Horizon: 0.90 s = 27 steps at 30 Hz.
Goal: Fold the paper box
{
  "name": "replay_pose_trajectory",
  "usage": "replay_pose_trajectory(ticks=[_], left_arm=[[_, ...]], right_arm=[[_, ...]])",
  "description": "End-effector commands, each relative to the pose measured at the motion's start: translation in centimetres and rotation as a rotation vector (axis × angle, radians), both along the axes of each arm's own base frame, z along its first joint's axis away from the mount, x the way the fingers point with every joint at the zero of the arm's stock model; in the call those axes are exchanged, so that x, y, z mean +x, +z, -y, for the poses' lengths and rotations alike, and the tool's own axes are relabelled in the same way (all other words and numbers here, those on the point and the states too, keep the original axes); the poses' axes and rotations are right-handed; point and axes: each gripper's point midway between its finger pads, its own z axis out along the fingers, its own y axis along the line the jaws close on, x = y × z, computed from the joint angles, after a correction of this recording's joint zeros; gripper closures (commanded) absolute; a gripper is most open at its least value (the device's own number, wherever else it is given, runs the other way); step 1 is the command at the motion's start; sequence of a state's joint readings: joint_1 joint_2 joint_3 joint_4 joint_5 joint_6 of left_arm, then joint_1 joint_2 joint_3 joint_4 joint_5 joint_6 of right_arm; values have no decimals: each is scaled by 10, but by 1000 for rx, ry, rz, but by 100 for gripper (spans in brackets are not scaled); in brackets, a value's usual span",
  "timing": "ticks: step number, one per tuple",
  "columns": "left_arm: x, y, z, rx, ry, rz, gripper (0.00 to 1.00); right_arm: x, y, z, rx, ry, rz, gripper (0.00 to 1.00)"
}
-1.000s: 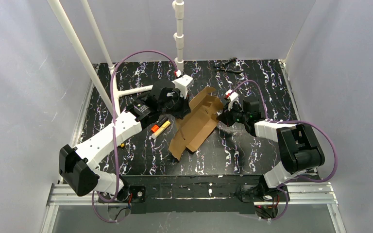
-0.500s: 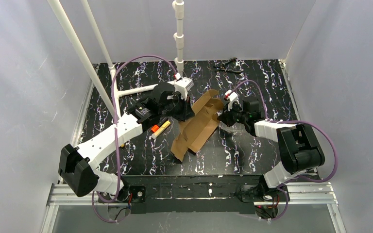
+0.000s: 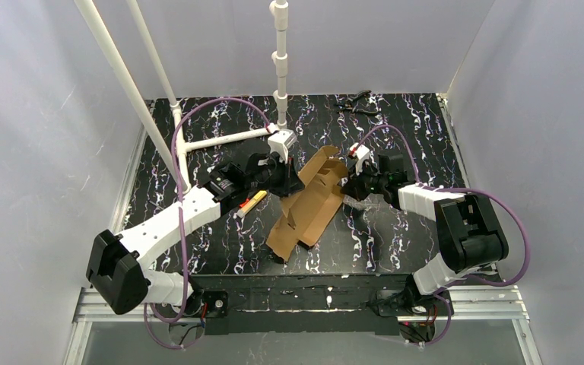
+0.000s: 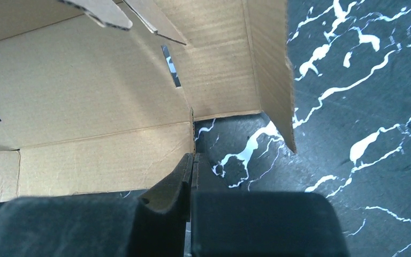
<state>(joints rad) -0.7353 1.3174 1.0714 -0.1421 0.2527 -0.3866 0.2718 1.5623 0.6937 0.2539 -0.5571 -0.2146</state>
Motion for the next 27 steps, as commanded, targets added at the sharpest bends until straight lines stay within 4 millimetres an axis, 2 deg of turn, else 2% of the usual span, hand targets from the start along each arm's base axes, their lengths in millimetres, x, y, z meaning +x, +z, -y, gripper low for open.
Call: replay_pose_trajectory(ticks=[1,12,27], left_arm=[[-6,18,0,-70,0,18,100],[-7,15,-5,-80,29,21,100],[-1,13,-6,-63,48,30,100]], right_arm=[[2,4,-3,-11,34,-7,99],[-2,3,-4,-11,48,-21,99],[-9,9,-6,47,87,-26,90]])
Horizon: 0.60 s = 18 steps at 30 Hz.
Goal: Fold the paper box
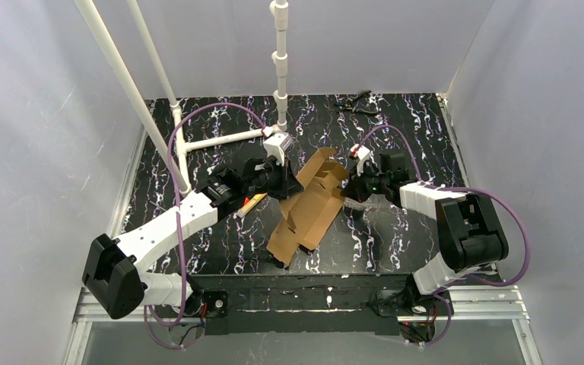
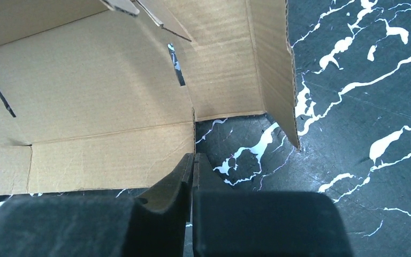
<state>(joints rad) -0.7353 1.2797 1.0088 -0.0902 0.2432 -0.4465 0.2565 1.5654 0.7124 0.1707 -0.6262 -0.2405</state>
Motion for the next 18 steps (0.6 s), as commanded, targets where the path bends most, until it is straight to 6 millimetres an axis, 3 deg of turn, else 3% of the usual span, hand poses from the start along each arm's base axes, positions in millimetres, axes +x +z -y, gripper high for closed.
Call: replay_pose_trajectory(ticks=[1,10,18], left_arm=[[3,16,-4,-19,13,52,100],[1,13,-8,-1,10,62,100],[5,16,-10,36,6,94,100]], right_arm=[[2,11,-6,38,43,30,89],[-4,14,-6,54,86,40,85],[-10,15,-8,64,129,35,75]])
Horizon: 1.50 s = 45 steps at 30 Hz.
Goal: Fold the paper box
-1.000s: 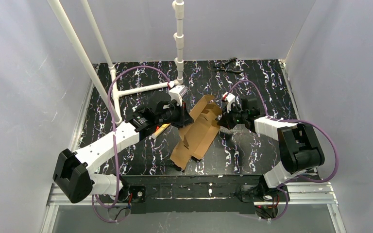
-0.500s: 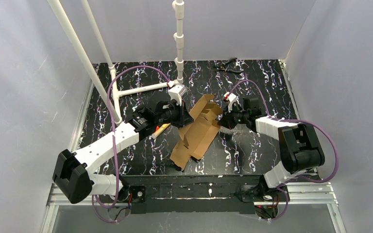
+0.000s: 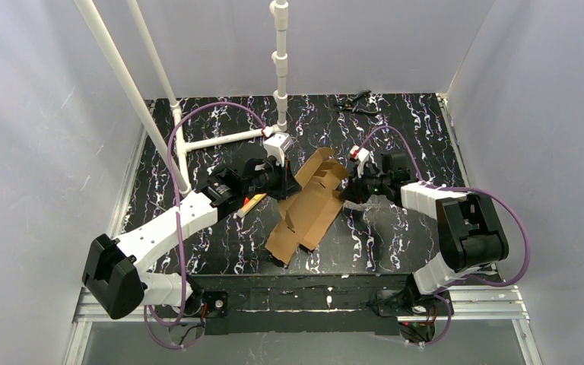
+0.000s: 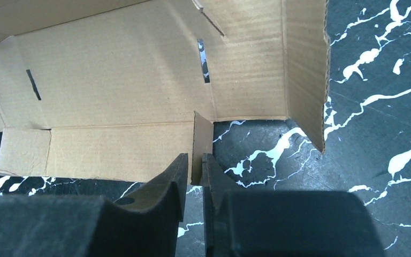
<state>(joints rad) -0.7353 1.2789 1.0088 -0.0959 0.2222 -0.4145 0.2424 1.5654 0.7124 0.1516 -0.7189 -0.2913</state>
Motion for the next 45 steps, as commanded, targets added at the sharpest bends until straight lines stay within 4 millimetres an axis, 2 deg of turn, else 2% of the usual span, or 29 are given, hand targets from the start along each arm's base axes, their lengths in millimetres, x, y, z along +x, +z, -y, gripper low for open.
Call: replay_pose_trajectory(ticks=[1,8,14,21,25,28,31,34,35,36,40,45], left_arm=[[3,17,-8,23,2,72,100],[11,14,-14,92,6,113,100],[15,14,-18,142,-6,150,100],[22,15,-23,214,-25,194,100],[24,18,-24,244,-41,216,100],[25,21,-25,259,-52,228,100],[26,23,-25,269,-60,237,100],[27,26,-25,274,-66,244,100],[27,26,-25,275,-67,245,100],[28,27,-24,278,-69,249,100],[30,30,-23,291,-79,256,100],[35,35,-20,304,-95,269,100]], right_arm=[[-1,12,-4,30,53,27,72],[-4,21,-1,66,94,15,61],[-5,37,7,99,130,12,43],[-6,63,20,130,189,-34,34],[2,75,26,107,212,-21,33],[21,80,31,58,186,8,28],[44,75,37,7,146,4,22],[52,63,37,-3,174,-72,19],[54,61,36,2,176,-94,8],[56,58,35,1,173,-107,2],[61,50,34,-12,156,-97,2],[61,51,27,9,155,-42,2]])
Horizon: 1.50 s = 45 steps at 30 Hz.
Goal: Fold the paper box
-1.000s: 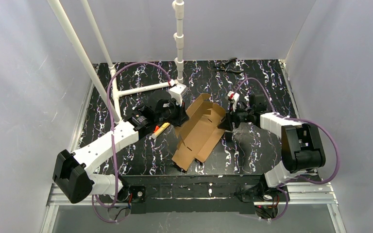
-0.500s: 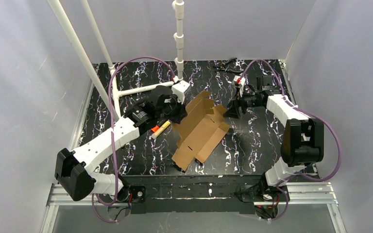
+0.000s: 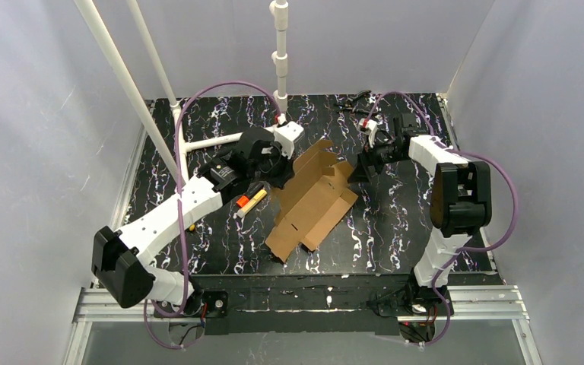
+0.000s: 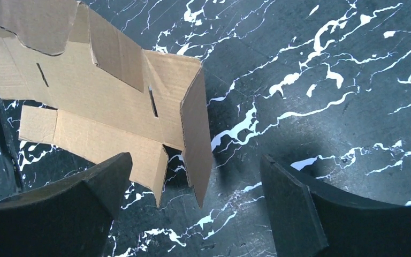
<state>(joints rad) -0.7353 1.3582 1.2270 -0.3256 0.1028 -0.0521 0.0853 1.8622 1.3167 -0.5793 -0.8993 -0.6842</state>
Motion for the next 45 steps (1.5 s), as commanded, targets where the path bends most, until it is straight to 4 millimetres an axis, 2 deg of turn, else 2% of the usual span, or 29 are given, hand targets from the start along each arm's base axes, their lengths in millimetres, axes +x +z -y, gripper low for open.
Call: replay_pose_trajectory(ticks=[1,8,14,18,21,26,27,35,40,45], left_arm=[[6,19,1,17,-18,46,100],[14,26,-1,79,-40,79,100],[19,29,0,104,-46,97,100],[23,34,2,110,-53,110,100],[26,43,2,116,-58,137,100],[23,53,3,111,-86,155,100],[22,54,3,108,-89,152,100],[-2,39,-3,53,-92,79,100],[-17,29,-2,5,-90,19,100],[-30,20,4,-53,-78,-49,100]], right_arm=[[6,17,-9,40,-2,92,2],[30,31,-18,89,9,178,2],[28,36,-25,133,57,199,42],[33,41,-30,126,61,246,72],[38,51,-32,144,38,272,99],[41,68,-34,199,-24,344,99],[42,77,-35,216,-38,395,99],[21,85,-34,279,-119,484,99],[2,81,-37,285,-133,525,99],[-13,64,-32,257,-162,543,99]])
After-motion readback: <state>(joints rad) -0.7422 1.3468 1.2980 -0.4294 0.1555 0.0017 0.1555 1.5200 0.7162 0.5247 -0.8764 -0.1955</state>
